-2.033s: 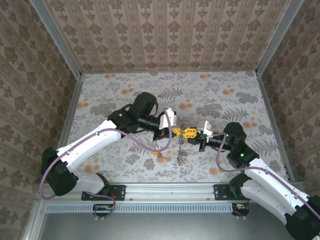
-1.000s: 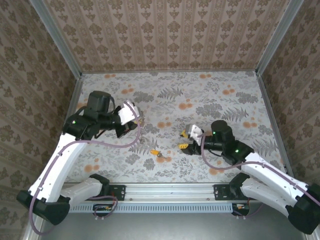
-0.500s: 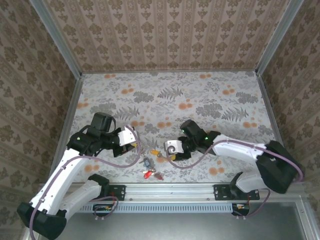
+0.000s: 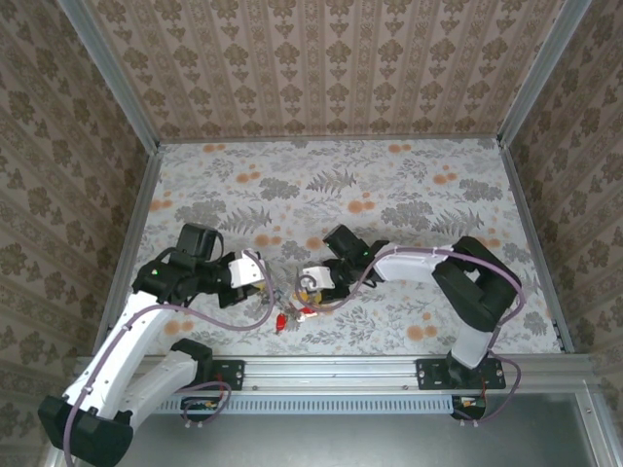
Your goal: Put the keys on the keyring
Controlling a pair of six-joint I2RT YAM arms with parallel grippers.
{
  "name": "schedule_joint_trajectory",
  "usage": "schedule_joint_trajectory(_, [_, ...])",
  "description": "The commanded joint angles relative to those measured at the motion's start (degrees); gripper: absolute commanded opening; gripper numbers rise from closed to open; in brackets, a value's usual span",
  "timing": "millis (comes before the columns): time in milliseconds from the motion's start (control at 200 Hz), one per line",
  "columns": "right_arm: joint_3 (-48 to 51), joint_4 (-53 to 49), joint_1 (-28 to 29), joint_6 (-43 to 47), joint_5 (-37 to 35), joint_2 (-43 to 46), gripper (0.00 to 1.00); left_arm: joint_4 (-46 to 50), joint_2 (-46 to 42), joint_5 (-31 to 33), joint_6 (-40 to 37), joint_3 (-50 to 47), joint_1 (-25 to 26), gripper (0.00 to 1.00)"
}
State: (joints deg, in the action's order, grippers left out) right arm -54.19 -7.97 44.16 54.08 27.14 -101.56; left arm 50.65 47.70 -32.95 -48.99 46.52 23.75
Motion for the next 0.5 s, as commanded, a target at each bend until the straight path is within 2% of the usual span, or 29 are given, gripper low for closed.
schedule_joint_trajectory(0, [-3.51,-1.97,0.70,0.85,2.88,-3.06,0.36,-0.01,-0.52,-3.53,-2.66,-1.17,-2.12,0.00])
schedule_joint_trajectory(285, [-7.86,-12.72,0.83,5.36,3.80,-5.23,0.35,0.24,-0.90,-5.77,-4.07,-0.97,-4.30,0.00])
schedule_joint_trajectory(360, [-9.01,-15.30,0.92,6.09,4.05,-5.82,0.30,0.29,-1.27,-5.86,-3.83,-1.13,-4.58,0.00])
schedule_joint_trajectory(495, [-10.03,-17.03,0.75,6.35,4.04,-6.46,0.28,0.17,-2.59,-5.65,-3.70,-1.80,-5.19,0.00])
